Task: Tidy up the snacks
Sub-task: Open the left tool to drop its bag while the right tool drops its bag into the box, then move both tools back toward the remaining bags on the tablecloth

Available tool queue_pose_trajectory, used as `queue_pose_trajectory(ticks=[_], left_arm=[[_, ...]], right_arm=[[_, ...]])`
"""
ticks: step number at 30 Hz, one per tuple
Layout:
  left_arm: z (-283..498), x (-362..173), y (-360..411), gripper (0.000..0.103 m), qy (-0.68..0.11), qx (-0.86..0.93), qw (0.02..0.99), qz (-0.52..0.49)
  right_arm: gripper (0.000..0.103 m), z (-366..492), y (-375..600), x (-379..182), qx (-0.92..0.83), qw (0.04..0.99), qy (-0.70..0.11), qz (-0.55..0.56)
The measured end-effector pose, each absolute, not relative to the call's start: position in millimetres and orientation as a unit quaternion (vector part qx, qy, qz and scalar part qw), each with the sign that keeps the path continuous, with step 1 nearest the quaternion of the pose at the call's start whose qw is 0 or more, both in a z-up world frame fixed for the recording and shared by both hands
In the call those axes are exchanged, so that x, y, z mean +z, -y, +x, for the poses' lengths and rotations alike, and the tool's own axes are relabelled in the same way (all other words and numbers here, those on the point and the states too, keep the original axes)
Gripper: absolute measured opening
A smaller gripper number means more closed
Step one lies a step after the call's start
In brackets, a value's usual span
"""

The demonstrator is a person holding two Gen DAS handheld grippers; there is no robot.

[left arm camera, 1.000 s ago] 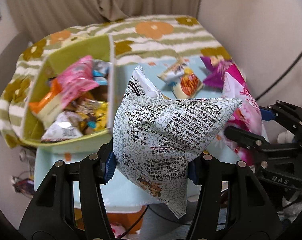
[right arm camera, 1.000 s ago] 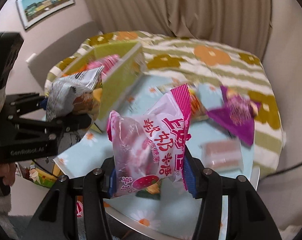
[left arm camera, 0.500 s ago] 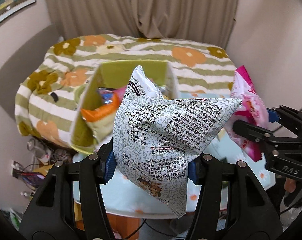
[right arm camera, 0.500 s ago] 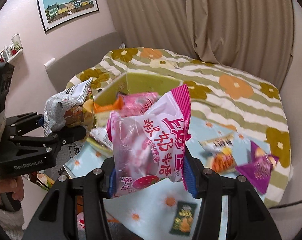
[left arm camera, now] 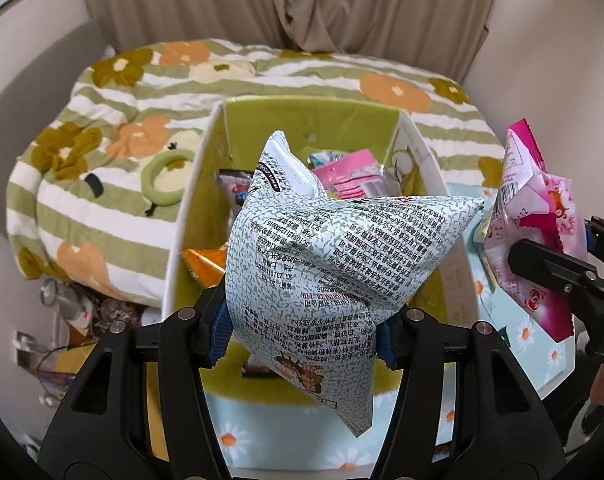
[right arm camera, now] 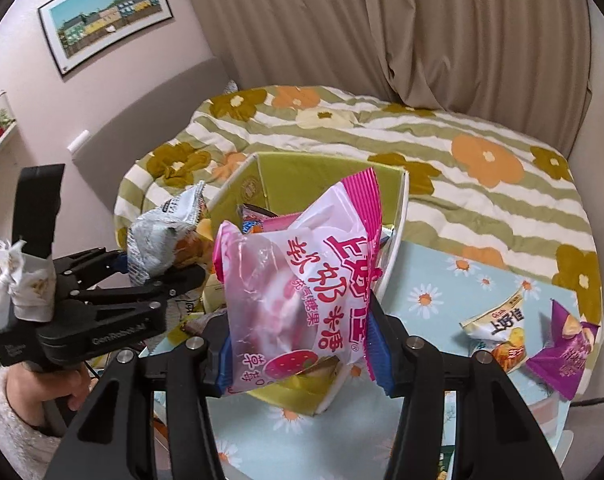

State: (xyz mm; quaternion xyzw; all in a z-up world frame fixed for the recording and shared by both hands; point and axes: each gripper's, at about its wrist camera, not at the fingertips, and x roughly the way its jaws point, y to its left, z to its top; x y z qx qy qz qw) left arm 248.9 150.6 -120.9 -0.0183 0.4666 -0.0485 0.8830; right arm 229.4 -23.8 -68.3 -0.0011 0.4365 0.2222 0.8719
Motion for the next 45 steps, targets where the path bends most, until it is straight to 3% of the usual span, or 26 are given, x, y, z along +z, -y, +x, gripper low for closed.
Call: queue_pose_trajectory(ticks=[2,4,5,6,25,31,33,35,36,45], left_arm=[[257,-130,-154,0.057,-0.474,-0.043,0.879,-0.020],[261,-137,-156,0.070,-0.483,-0.051,0.873,-0.032],[262,-139,-159,0.090,-0.485,-0.056,0.872,-0.043],[262,-141,-163,0.103,-0.484,-0.058,0.872,-0.049],[222,-125,-188,0.103,-0.458,-0.032,0.886,-0.067],[225,-131,-189,0.103,-0.460,-0.030,0.885,-0.060],[226,-134,-190,0.103,-0.463,-0.030,0.884,-0.059],[226,-137,-193,0.103,-0.465,-0.032,0.883,-0.061],[226,-139,-193,0.103,-0.466,-0.033,0.882,-0.062],[229,-155,-194,0.103,-0.481,-0.052,0.873,-0.061]], right_arm=[[0.050,235,19,-74,0.214,0.870,-0.444,0.002],[0.050,238,16,-78,0.207,0.869,-0.450,0.005],[0.050,239,15,-79,0.203,0.869,-0.452,0.007],[0.050,241,16,-80,0.201,0.868,-0.454,0.008],[0.050,267,-7,-64,0.212,0.867,-0.452,-0.002],[0.053,295,-29,-83,0.234,0.847,-0.476,0.022],[0.063,298,-33,-90,0.240,0.844,-0.478,0.032],[0.093,296,-36,-92,0.242,0.849,-0.468,0.037],[0.097,293,-36,-92,0.243,0.853,-0.461,0.036],[0.100,274,-28,-101,0.224,0.866,-0.447,0.025]])
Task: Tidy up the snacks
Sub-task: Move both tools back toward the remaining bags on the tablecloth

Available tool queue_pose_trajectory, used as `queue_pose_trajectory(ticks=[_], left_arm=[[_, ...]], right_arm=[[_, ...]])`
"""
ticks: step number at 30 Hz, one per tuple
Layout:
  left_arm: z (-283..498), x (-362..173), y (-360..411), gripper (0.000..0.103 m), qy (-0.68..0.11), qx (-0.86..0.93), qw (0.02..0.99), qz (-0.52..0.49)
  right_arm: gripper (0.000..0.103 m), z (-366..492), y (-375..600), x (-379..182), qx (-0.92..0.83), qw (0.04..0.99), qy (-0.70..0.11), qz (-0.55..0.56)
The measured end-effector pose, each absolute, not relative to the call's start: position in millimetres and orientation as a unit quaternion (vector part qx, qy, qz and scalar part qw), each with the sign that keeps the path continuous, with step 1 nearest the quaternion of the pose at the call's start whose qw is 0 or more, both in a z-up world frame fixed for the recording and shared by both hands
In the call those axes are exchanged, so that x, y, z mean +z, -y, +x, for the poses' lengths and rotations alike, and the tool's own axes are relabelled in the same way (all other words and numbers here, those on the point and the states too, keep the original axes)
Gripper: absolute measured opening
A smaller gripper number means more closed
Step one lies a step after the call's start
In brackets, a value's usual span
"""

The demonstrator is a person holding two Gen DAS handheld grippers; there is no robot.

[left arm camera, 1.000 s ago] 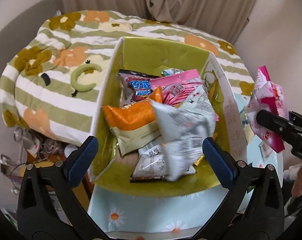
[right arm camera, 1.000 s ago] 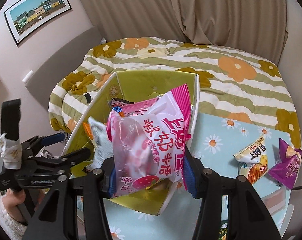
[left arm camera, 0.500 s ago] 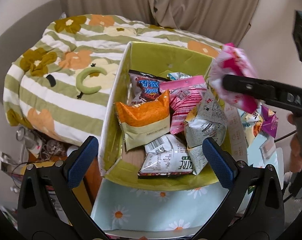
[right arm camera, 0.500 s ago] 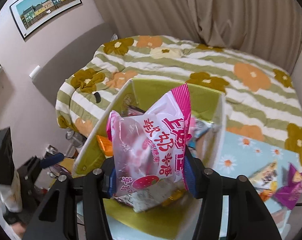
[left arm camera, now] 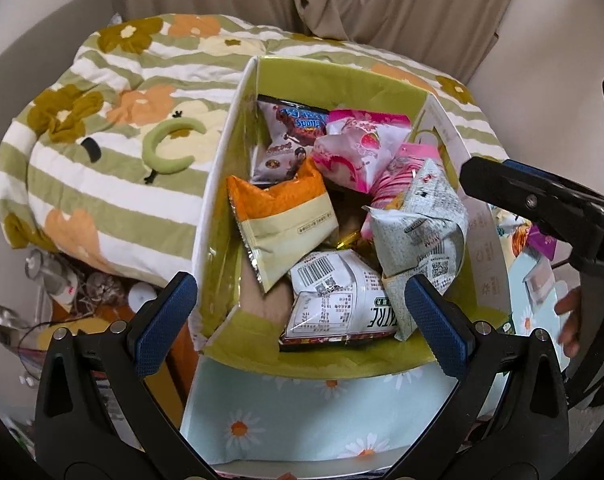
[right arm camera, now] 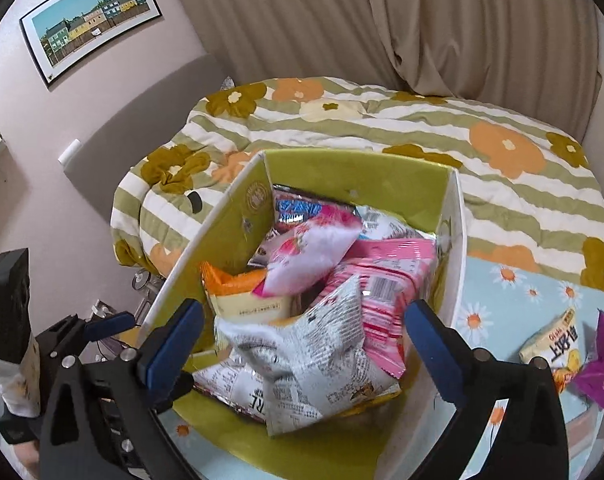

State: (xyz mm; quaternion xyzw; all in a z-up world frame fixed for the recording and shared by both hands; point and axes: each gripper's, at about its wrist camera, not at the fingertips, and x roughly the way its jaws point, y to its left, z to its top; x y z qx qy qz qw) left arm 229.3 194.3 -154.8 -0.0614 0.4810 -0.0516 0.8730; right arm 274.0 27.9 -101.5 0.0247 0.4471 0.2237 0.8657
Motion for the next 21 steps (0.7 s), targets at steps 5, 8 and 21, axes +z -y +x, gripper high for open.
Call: queue_pose_trajectory(ticks=[5,8,21], left_arm=[[227,-154,-190,0.103,-0.482,-0.062,0.872,-0.057],[221,-147,-181,0.103,-0.478,-0.064,0.875,-0.048],[163,-109,-89,0.103,-0.442,-0.079,0.891,-0.059]], right_arm=[[0.100,265,-21,-96,0.210,0.871,-0.443,0.024],[0.100,255,-12,-89,0.204,0.875,-0.439,0.025],[0.100,193,98,-55,0.173,0.895,-0.411,0.018]])
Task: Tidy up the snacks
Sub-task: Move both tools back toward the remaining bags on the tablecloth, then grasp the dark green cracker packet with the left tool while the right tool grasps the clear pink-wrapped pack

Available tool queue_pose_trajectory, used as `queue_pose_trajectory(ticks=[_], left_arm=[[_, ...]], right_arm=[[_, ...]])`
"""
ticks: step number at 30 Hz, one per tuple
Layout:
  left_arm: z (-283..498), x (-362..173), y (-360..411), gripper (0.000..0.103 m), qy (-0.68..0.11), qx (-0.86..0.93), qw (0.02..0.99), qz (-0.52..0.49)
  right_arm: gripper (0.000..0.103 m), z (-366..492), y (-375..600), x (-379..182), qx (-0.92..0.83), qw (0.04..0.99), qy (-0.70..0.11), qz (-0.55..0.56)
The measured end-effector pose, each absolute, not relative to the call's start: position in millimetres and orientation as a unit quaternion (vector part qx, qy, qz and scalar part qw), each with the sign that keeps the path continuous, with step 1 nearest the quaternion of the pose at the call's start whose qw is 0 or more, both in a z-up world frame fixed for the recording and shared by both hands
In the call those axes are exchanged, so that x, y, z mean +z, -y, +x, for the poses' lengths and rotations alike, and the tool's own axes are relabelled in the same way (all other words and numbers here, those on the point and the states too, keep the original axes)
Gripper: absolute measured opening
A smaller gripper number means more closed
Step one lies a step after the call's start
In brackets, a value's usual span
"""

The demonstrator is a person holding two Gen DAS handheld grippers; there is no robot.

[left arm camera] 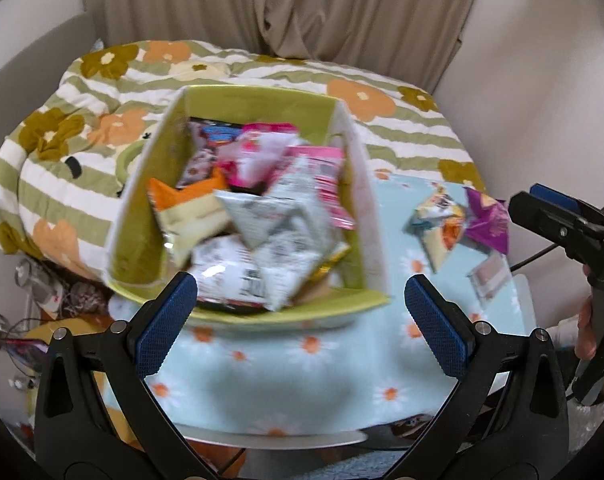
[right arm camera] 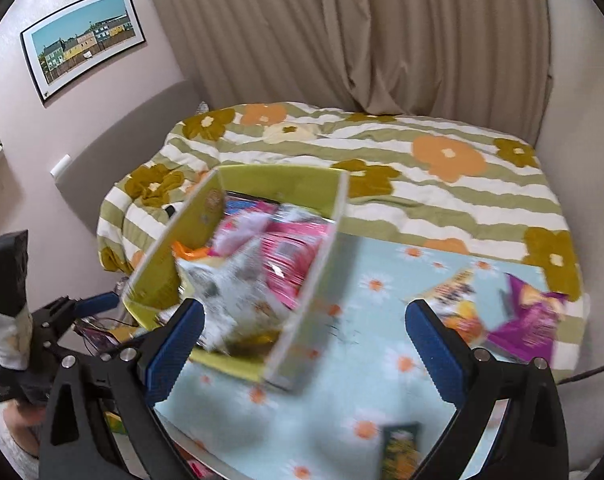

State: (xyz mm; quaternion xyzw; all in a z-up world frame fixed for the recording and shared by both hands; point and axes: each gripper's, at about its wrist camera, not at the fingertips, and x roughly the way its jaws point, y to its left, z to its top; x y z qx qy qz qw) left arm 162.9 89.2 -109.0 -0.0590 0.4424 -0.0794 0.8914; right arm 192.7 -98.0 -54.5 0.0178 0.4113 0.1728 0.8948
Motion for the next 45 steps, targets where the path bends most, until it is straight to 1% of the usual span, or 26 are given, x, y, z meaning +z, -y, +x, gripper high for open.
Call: queue_pose_trajectory(ticks=[7,14,21,29,31,33,35,37,40,43,45], left_arm=[[138,-115,-15,0.103,-0.451,-0.089,0.885,-0.065],[118,-143,58,0.103,-0.469,-0.075,0.877,-0.075],[114,-188,112,0.103,-0.498,-0.071,0.860,-0.090],[124,-258,152,0.102,-0.541,-0.059,0.834,-0.091],[126,-270,157,0.100,-0.549,-0.057,0.829,-0.085],[130,-282,163,0.092,-0.561,-0.051,0.823,-0.076],[132,-293,166,0.087,-0.571,-0.047,0.817,-0.072],[132,-296,169,0.086,-0.567,-0.043,0.820,-0.063],[131,-298,180,0.080,-0.565,-0.041,0.823,-0.028],[131,-299,186,0.072,-0.565,-0.034,0.824,0.003],[131,-297,184,0.060,-0.562,-0.033,0.827,0.005]], right_arm=[[0.100,163,177,-58,0.144,0.899,-0.413,-0.001],[0.100,151,245,-81,0.133,0.895,-0.425,-0.007],[0.100,147,291,-123,0.123,0.884,-0.450,-0.034],[0.100,159,312,-173,0.123,0.867,-0.481,-0.040],[0.100,164,312,-184,0.124,0.862,-0.489,-0.044],[0.100,170,311,-197,0.125,0.857,-0.498,-0.050],[0.100,175,309,-209,0.127,0.851,-0.506,-0.056],[0.100,181,308,-219,0.130,0.847,-0.513,-0.061],[0.100,187,309,-230,0.133,0.841,-0.520,-0.064],[0.100,192,311,-238,0.132,0.836,-0.528,-0.068],[0.100,196,313,-243,0.132,0.833,-0.533,-0.068]])
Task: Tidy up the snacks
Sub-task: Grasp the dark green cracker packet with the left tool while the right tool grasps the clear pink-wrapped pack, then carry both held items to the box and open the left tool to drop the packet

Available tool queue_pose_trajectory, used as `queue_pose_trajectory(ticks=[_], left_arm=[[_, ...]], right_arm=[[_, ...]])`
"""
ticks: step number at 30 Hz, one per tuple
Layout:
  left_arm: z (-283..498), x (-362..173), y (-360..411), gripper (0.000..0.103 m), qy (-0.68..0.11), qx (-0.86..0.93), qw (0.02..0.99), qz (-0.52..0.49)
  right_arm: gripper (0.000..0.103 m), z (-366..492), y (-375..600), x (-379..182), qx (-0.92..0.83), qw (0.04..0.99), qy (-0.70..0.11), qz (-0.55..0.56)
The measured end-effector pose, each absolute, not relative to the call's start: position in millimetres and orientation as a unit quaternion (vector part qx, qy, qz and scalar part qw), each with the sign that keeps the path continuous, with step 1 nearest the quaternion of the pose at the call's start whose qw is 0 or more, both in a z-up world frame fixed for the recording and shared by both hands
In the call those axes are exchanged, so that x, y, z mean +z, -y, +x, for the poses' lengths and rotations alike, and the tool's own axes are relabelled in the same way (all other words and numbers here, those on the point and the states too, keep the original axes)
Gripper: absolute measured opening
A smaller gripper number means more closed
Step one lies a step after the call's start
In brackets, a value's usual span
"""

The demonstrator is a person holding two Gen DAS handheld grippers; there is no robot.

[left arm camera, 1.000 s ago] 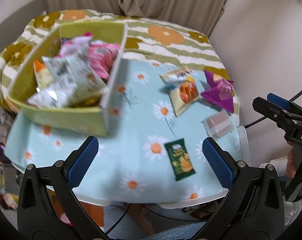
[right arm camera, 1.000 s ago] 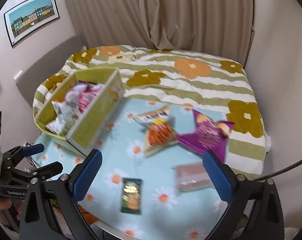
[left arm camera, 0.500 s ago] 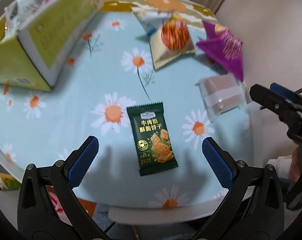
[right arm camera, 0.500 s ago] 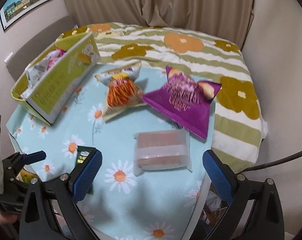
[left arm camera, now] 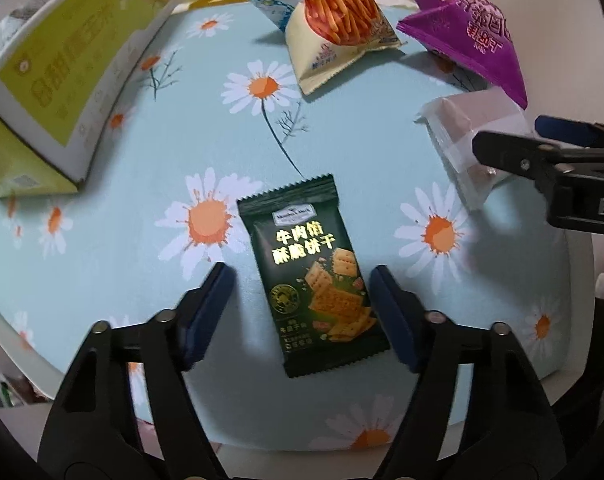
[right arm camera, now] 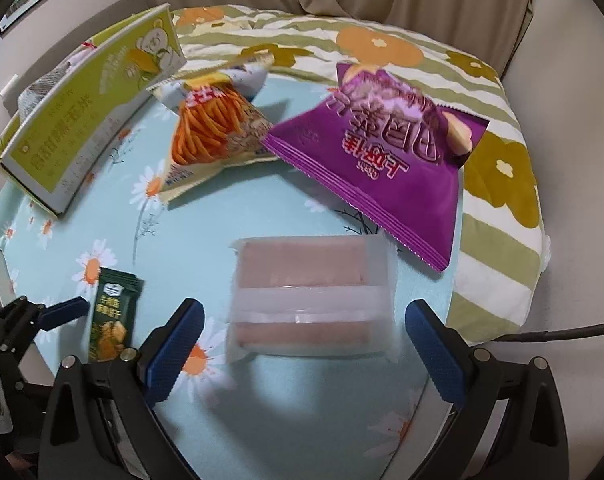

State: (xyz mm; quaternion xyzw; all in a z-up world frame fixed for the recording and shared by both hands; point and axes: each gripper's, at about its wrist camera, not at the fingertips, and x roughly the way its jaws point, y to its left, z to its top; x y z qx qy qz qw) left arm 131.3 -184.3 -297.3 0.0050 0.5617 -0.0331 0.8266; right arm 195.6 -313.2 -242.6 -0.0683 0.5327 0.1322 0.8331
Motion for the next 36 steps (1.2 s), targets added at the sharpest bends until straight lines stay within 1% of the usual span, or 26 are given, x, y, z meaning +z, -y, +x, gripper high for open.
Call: queue_pose_trajectory(ticks=[1,2,3,5,12,18,19,20,23,30,36], left_arm=[[132,-296,183,0.056,-0.560,-0.031,0.828,0.003],[133,-295,180,0.049,-0.559,-0.030,0.829,0.002],[134,-294,178,0.044,-0.558,-0.029,0.829,0.000],[135,-293,172,0.042,-0.558,-0.032,0.829,-0.002],[140,-292,168,0.041,-0.561,-0.042,0.826,-0.001],[145,-295,160,0.041,-0.562,-0.050,0.825,-0.012],[146,-295,160,0.041,-0.562,-0.051,0.825,-0.013],[148,-296,158,0.041,-0.562,-0.052,0.825,-0.014],[149,-296,155,0.041,-0.562,-0.054,0.825,-0.019],[145,-282,141,0.041,-0.548,-0.053,0.834,-0.033],[140,-242,128,0.041,-0.521,-0.055,0.851,-0.043]], right_arm=[[0.100,198,315,-246,0.132,0.831,-0.536,-0.068],[0.100,199,315,-249,0.132,0.829,-0.539,-0.067],[0.100,201,316,-251,0.131,0.828,-0.541,-0.067],[0.100,203,316,-256,0.132,0.824,-0.546,-0.067],[0.100,206,306,-267,0.133,0.820,-0.550,-0.083],[0.085,206,304,-270,0.123,0.826,-0.543,-0.089],[0.080,205,303,-268,0.124,0.828,-0.539,-0.091],[0.077,205,303,-268,0.127,0.829,-0.538,-0.091],[0.072,202,298,-264,0.130,0.832,-0.530,-0.098],[0.070,191,290,-253,0.141,0.835,-0.526,-0.079],[0.070,176,276,-221,0.157,0.848,-0.501,-0.071]])
